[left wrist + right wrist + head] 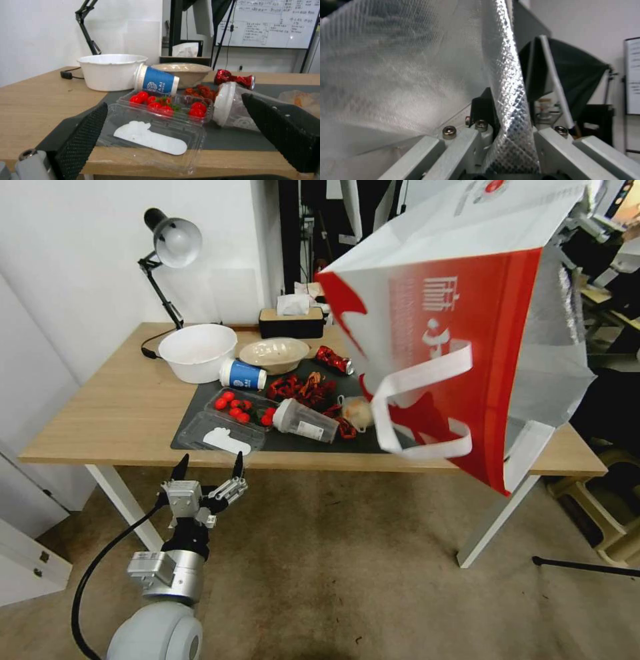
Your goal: Pick up the food delivery bag from the floor and place it on the table.
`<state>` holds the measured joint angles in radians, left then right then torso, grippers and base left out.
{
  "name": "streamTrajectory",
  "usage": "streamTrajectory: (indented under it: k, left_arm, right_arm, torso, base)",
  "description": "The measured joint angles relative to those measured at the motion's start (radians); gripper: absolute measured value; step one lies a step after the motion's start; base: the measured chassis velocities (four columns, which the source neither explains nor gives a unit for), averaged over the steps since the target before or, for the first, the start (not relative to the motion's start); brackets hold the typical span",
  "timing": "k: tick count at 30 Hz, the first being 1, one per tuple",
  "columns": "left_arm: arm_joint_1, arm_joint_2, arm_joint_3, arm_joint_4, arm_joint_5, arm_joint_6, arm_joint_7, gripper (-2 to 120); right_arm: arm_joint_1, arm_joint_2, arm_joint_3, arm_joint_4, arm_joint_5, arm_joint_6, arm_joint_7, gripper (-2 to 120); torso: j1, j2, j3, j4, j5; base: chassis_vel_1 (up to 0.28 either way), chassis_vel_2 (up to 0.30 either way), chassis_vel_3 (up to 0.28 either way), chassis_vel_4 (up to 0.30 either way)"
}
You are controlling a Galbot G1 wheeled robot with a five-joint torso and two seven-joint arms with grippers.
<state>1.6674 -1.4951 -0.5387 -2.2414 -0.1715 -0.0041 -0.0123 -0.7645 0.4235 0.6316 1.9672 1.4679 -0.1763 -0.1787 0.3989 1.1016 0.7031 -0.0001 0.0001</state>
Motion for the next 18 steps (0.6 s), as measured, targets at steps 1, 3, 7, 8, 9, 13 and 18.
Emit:
streamTrajectory:
  k: [1, 3, 7, 8, 9, 13, 18]
  left_arm:
    - [0.0, 0.0, 0.0, 0.002, 0.0, 0.0, 0.0, 100]
    - [0.0, 0.0, 0.0, 0.002, 0.0, 0.0, 0.0, 100]
    - [0.0, 0.002, 0.0, 0.004, 0.0, 0.0, 0.001, 100]
    - [0.0, 0.002, 0.0, 0.005, 0.0, -0.001, 0.001, 100]
    - [0.0, 0.001, 0.0, 0.006, 0.0, -0.002, 0.001, 100]
    - [0.001, 0.001, 0.0, 0.007, 0.0, -0.004, 0.001, 100]
    - [0.001, 0.001, 0.0, 0.007, 0.0, -0.005, 0.001, 100]
  right_arm:
    - [-0.002, 0.004, 0.014, -0.005, -0.002, 0.001, 0.02, 0]
    - [-0.003, 0.009, 0.029, -0.011, -0.003, 0.001, 0.041, 0]
    - [-0.021, 0.016, 0.055, -0.017, -0.01, 0.0, 0.093, 0]
    - [-0.026, 0.018, 0.058, -0.016, -0.013, -0.002, 0.108, 0]
    - [-0.03, 0.022, 0.061, -0.016, -0.017, -0.005, 0.121, 0]
    - [-0.04, 0.033, 0.071, -0.014, -0.031, -0.022, 0.158, 0]
    - [-0.056, 0.048, 0.079, -0.004, -0.054, -0.037, 0.211, 0]
  torso:
    - [0.0, 0.0, 0.0, 0.0, 0.0]
    - [0.0, 0.0, 0.0, 0.0, -0.0001]
    - [0.0, 0.0, 0.0, 0.0, 0.0]
    - [0.0, 0.0, 0.0, 0.0, -0.0001]
    - [0.0, 0.0, 0.0, 0.0, -0.0001]
    - [0.0, 0.0, 0.0, 0.0001, -0.0001]
    - [0.0, 0.0, 0.0, 0.0001, -0.0002]
  base:
    - [0.0, 0.0, 0.0, 0.0]
    - [0.0, 0.0, 0.0, 0.0]
    - [0.0, 0.0, 0.0, 0.0]
    - [0.0, 0.0, 0.0, 0.0]
    - [0.0, 0.0, 0.0, 0.0]
    - [0.0, 0.0, 0.0, 0.0]
    - [0.0, 0.0, 0.0, 0.0]
